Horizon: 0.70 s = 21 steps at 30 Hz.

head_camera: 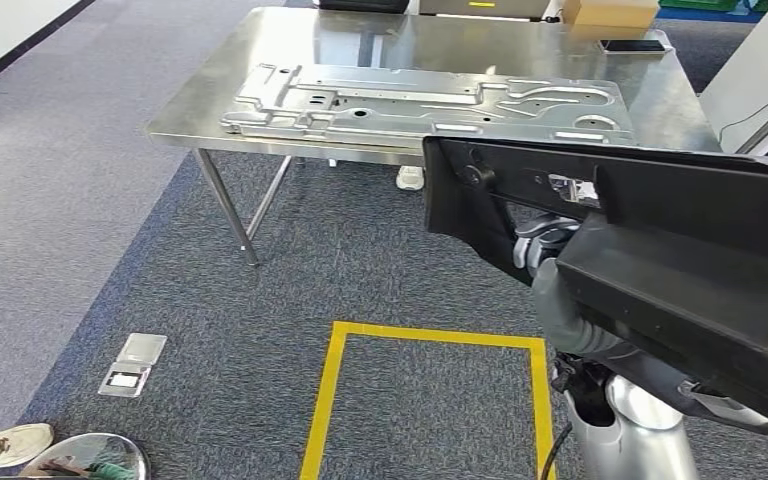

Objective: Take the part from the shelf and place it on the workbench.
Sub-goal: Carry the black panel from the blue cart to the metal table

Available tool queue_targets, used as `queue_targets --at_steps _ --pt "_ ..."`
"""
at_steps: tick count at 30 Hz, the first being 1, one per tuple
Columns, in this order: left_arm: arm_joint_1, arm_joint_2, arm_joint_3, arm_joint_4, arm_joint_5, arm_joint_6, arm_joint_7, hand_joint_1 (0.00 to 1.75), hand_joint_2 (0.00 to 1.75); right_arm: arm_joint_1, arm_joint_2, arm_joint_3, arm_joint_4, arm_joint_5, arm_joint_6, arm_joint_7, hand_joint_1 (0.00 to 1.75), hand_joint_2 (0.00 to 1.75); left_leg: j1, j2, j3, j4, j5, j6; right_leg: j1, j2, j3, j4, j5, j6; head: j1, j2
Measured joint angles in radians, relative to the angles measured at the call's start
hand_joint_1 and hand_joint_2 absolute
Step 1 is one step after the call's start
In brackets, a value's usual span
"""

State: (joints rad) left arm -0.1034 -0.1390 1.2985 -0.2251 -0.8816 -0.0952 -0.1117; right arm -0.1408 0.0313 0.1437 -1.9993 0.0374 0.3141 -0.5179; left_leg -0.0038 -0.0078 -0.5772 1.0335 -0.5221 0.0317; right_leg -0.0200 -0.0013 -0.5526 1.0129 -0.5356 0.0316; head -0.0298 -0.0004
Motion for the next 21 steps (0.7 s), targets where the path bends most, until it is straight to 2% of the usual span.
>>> queue_targets --at_steps 2,3,5,7,8,9,10,11,12,13,15,16,18,19,21 --pt "-0.001 0.0 0.0 0.0 0.0 0.0 -0.001 0.0 1.75 -0.002 0.0 0.002 0.0 -0.001 -0.001 0.002 1.75 1.75 -0.001 0.003 0.007 -0.012 0.005 0.011 -0.003 0.0 0.004 -0.004 0.0 0.007 0.0 0.0" --pt "-0.001 -0.001 0.0 0.0 0.0 0.001 -0.001 0.0 1.75 -0.004 0.0 0.003 0.0 -0.001 -0.002 0.002 1.75 1.75 0.001 0.005 0.014 -0.024 0.01 0.016 -0.002 0.0 0.001 0.008 -0.011 0.008 0.0 0.0" --pt "-0.002 -0.001 0.0 0.0 0.0 0.001 -0.002 0.0 1.75 -0.006 -0.001 0.003 0.0 -0.002 -0.003 0.003 1.75 1.75 0.007 0.01 0.025 -0.042 0.018 0.022 -0.001 0.001 -0.034 0.09 -0.06 0.007 0.0 0.0" --pt "-0.002 -0.001 0.0 0.0 -0.001 0.001 -0.002 0.0 1.75 -0.005 -0.003 0.004 0.002 -0.003 -0.003 0.003 1.75 1.75 0.008 0.011 0.026 -0.042 0.017 0.023 -0.003 0.002 -0.099 0.216 -0.113 0.01 0.0 0.0" --pt "-0.001 -0.001 0.0 0.0 -0.001 0.001 -0.002 0.0 1.75 -0.003 -0.004 0.004 0.004 -0.004 -0.003 0.003 1.75 1.75 0.009 0.011 0.027 -0.042 0.015 0.021 -0.005 0.002 -0.121 0.255 -0.119 0.013 0.0 0.0" --pt "-0.001 -0.001 0.0 0.0 -0.002 0.001 -0.002 0.0 1.75 -0.003 -0.005 0.004 0.006 -0.005 -0.002 0.003 1.75 1.75 0.011 0.011 0.028 -0.04 0.012 0.017 -0.007 0.001 -0.128 0.259 -0.105 0.017 0.0 0.0" --pt "0.0 -0.001 0.0 0.0 -0.002 0.001 -0.002 0.0 1.75 -0.003 -0.006 0.004 0.008 -0.006 -0.002 0.003 1.75 1.75 0.015 0.011 0.03 -0.037 0.008 0.011 -0.01 0.001 -0.115 0.224 -0.073 0.022 0.0 0.0" --pt "0.0 -0.001 0.0 0.0 -0.002 0.001 -0.002 0.0 1.75 -0.003 -0.006 0.004 0.008 -0.008 -0.002 0.003 1.75 1.75 0.019 0.01 0.032 -0.03 0.001 0.002 -0.014 0.0 -0.088 0.16 -0.035 0.027 0.0 0.0" --pt "0.0 0.0 0.0 0.0 -0.001 0.001 -0.002 0.0 1.75 -0.004 -0.006 0.004 0.01 -0.009 -0.002 0.003 1.75 1.75 0.021 0.009 0.031 -0.023 -0.007 -0.008 -0.016 -0.001 -0.061 0.102 -0.01 0.033 0.001 0.0" --pt "0.0 0.002 0.0 0.0 -0.001 0.001 -0.003 0.0 1.75 -0.004 -0.006 0.004 0.011 -0.011 -0.002 0.003 1.75 1.75 0.021 0.008 0.03 -0.013 -0.015 -0.017 -0.017 0.0 -0.042 0.059 0.003 0.031 0.002 0.0" --pt "0.0 0.006 0.0 0.0 -0.001 0.001 -0.004 0.0 1.75 -0.001 -0.006 0.003 0.013 -0.013 -0.002 0.003 1.75 1.75 0.018 0.006 0.028 -0.004 -0.024 -0.029 -0.016 0.004 -0.033 0.04 -0.007 0.017 0.004 0.0" --pt "0.0 0.006 0.0 0.0 -0.001 0.001 -0.004 0.0 1.75 0.0 -0.006 0.003 0.014 -0.015 -0.002 0.003 1.75 1.75 0.018 0.006 0.028 -0.002 -0.026 -0.031 -0.016 0.005 -0.033 0.041 -0.009 0.005 0.004 0.0" --pt "-0.001 0.006 0.0 0.0 -0.001 0.001 -0.005 0.0 1.75 0.0 -0.006 0.002 0.014 -0.017 -0.002 0.003 1.75 1.75 0.021 0.007 0.029 0.009 -0.036 -0.036 -0.016 0.005 -0.027 0.042 -0.015 -0.009 0.004 0.0" --pt "-0.002 0.006 0.0 0.0 -0.001 0.001 -0.006 0.0 1.75 -0.001 -0.006 0.002 0.014 -0.018 -0.002 0.002 1.75 1.75 0.022 0.007 0.017 0.036 -0.051 -0.039 -0.017 0.004 -0.023 0.041 -0.018 -0.015 0.004 0.0" --pt "-0.002 0.006 0.0 0.0 -0.001 0.001 -0.006 0.0 1.75 -0.002 -0.006 0.002 0.013 -0.019 -0.002 0.002 1.75 1.75 0.022 0.007 -0.044 0.152 -0.099 -0.043 -0.016 0.002 -0.015 0.041 -0.026 -0.025 0.004 0.0"
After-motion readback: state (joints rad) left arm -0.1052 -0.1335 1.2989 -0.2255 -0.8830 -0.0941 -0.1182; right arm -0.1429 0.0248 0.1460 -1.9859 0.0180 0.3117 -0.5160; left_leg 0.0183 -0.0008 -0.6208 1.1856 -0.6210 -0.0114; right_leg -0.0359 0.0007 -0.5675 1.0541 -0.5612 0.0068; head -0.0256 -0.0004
